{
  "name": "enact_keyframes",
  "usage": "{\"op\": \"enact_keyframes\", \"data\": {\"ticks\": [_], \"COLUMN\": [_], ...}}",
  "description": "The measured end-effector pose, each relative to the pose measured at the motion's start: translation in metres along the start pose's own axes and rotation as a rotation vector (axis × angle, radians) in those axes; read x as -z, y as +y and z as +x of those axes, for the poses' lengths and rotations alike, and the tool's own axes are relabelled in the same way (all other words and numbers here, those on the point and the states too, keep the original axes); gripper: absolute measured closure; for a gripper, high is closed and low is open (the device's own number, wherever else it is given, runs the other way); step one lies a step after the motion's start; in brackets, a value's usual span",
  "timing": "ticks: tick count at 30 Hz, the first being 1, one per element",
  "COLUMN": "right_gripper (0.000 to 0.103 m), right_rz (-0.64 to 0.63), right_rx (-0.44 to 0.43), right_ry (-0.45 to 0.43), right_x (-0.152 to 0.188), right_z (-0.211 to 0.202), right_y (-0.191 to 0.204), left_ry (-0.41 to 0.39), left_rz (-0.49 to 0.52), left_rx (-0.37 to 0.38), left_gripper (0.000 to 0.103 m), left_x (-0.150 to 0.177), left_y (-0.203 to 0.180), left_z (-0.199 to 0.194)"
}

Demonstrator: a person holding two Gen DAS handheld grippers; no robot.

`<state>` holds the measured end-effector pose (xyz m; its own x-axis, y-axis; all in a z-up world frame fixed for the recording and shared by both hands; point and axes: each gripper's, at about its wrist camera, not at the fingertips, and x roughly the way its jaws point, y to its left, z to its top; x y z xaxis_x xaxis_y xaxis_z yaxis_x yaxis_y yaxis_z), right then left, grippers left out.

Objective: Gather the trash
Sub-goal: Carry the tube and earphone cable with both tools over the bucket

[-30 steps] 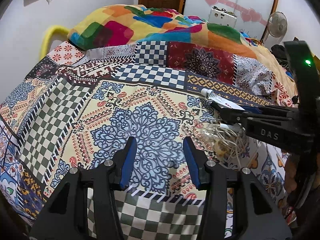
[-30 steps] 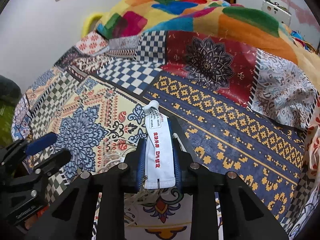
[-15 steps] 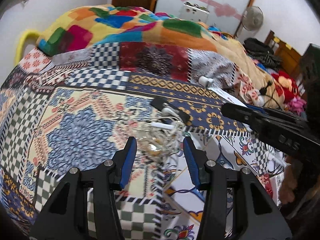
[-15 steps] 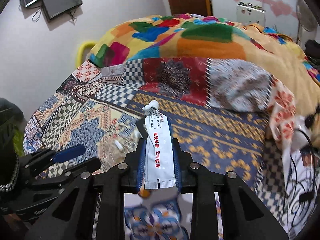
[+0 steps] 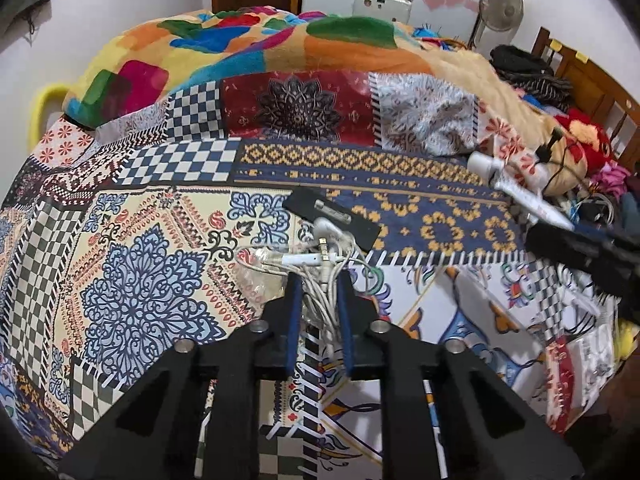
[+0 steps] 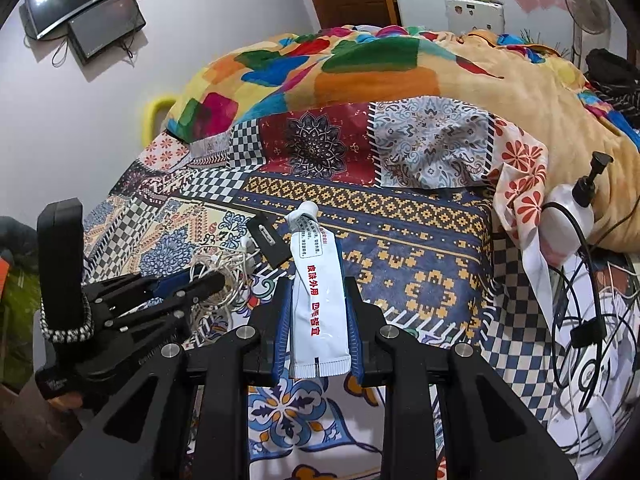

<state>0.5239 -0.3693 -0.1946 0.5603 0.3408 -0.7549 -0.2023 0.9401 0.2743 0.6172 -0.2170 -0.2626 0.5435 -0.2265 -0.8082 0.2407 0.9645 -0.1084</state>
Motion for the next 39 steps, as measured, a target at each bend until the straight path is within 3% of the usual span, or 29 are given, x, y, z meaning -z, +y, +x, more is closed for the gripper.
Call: {"op": "enact_keyframes", "data": {"ticks": [1, 4, 8, 18, 28, 39], "right_gripper": [0.080, 0.080, 0.080, 0.080, 0.080, 0.080], "right_rz": [0.000, -0.006, -0.019, -0.068, -0.109, -0.239], "right_rx": [-0.002, -0.006, -0.019, -0.043, -0.119, -0.177], "right_ry": [0.000, 0.000, -0.013, -0.065, -0.089, -0.100], "right_x": [0.001, 0.002, 0.001, 0.001, 0.009, 0.046], "right_z": [-0.001, -0.008, -0.023, -0.077, -0.127, -0.163], "right_y": [0.001, 0.005, 0.015, 0.047, 0.103, 0.201], "left_ry": [-0.005, -0.048, -0.113, -0.185, -0.216, -0.268], "left_rz": [-0.008, -0.031, -0.045, 0.005, -0.058, -0.169], "left_rx": [0.012, 0.072, 0.091, 0.027, -0.081, -0.180], "left_gripper": [0.095, 0.095, 0.095, 0.095, 0.095, 0.095], "left_x": [-0.002, -0.012, -0.028, -0.027, 0.020, 0.096], "left_y": [0.001, 0.002, -0.001, -0.005, 0.028, 0.089], "left_z": [-0.005, -0.029, -0.065, -0.150, -0.238, -0.332]}}
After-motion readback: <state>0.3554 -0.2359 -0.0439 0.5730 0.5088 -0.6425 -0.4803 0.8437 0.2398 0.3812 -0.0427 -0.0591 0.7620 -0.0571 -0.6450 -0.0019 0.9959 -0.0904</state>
